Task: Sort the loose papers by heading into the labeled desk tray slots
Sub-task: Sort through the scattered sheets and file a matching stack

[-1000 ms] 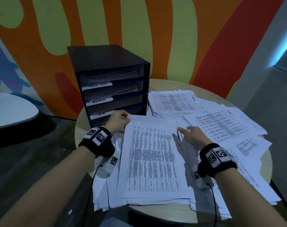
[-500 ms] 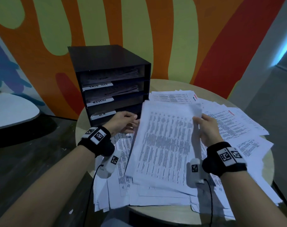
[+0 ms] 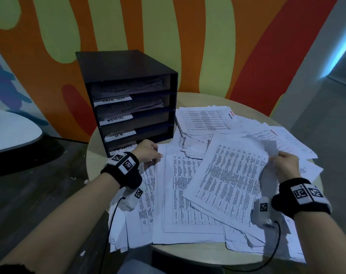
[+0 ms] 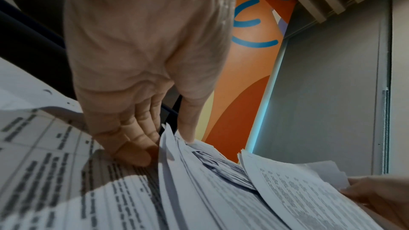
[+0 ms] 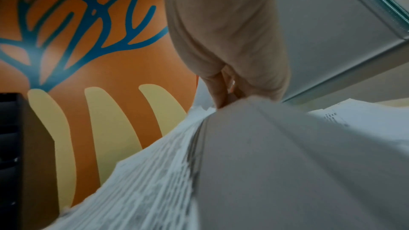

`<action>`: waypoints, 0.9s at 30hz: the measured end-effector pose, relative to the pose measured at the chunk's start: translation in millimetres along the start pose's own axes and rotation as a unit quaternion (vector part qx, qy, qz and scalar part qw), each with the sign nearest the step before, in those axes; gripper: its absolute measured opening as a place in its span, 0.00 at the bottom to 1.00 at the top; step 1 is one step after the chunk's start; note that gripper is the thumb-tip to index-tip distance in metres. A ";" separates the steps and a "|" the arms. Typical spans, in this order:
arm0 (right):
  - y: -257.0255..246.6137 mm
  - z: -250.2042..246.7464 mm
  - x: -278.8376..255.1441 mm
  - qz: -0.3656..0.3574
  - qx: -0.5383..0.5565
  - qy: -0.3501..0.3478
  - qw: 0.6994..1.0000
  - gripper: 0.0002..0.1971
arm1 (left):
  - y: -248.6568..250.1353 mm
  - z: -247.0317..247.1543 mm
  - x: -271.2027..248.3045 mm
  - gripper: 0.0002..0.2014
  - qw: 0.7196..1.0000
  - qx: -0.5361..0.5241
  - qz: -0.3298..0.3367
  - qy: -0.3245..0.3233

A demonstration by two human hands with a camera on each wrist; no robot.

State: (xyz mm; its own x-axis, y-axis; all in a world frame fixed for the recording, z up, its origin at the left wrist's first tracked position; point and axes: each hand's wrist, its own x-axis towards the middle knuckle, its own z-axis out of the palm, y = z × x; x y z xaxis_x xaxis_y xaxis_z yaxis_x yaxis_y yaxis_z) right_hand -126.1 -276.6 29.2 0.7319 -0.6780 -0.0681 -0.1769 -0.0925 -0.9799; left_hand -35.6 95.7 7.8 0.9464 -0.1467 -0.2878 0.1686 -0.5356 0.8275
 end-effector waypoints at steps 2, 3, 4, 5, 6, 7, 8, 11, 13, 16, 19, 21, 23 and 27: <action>7.7 -0.9 6.2 0.015 -0.029 -0.033 0.999 0.08 | 1.3 3.9 2.9 0.06 0.999 0.033 0.012 0.005; 10.9 -0.6 8.4 0.026 -0.038 -0.051 0.998 0.07 | 2.8 6.0 3.9 0.06 0.999 0.047 0.016 0.007; 12.8 0.0 8.9 0.038 -0.042 -0.070 0.996 0.06 | 3.4 8.5 6.8 0.07 0.998 0.060 0.019 0.008; 13.9 2.6 8.5 0.048 -0.051 -0.090 0.994 0.06 | 4.7 10.7 7.2 0.07 0.997 0.072 0.022 0.010; 15.4 5.4 8.1 0.052 -0.055 -0.114 0.991 0.08 | 5.0 13.0 9.4 0.07 0.996 0.082 0.026 0.013; 15.5 9.3 6.0 0.053 -0.054 -0.132 0.988 0.09 | 5.3 14.5 11.1 0.06 0.995 0.088 0.029 0.023; 14.5 12.1 4.0 0.055 -0.049 -0.147 0.986 0.09 | 4.5 16.2 14.0 0.05 0.994 0.093 0.028 0.041; 13.3 20.0 1.8 0.062 -0.007 -0.149 0.987 0.10 | 8.1 19.8 15.3 0.12 0.990 0.056 0.060 0.115; 10.2 25.0 0.2 0.072 0.042 -0.144 0.986 0.05 | 17.7 24.5 12.7 0.15 0.989 -0.042 0.085 0.114; 6.9 30.8 0.4 0.086 0.095 -0.164 0.978 0.06 | 33.2 31.3 9.2 0.18 0.989 -0.123 0.080 0.016; 4.2 33.3 -4.3 0.081 0.110 -0.172 0.976 0.03 | 40.4 39.1 7.0 0.22 0.982 -0.159 0.070 -0.074; 2.9 34.4 -7.6 0.063 0.122 -0.157 0.978 0.05 | 43.0 45.6 7.5 0.19 0.980 -0.170 0.076 -0.070; 1.4 33.6 -10.7 0.037 0.122 -0.137 0.982 0.06 | 48.3 50.6 6.4 0.12 0.978 -0.182 0.093 -0.047; 0.7 28.6 -12.8 -0.004 0.115 -0.094 0.989 0.11 | 56.9 56.1 1.9 0.15 0.960 -0.261 0.102 -0.029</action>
State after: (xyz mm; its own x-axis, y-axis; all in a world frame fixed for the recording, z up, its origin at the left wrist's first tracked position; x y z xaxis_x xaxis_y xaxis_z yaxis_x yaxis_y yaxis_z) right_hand -116.8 -247.2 24.0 0.8464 -0.5277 -0.0721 -0.0312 0.0860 -0.9958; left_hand -39.7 18.3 27.3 0.9602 -0.2572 -0.1085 0.1114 -0.0035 0.9938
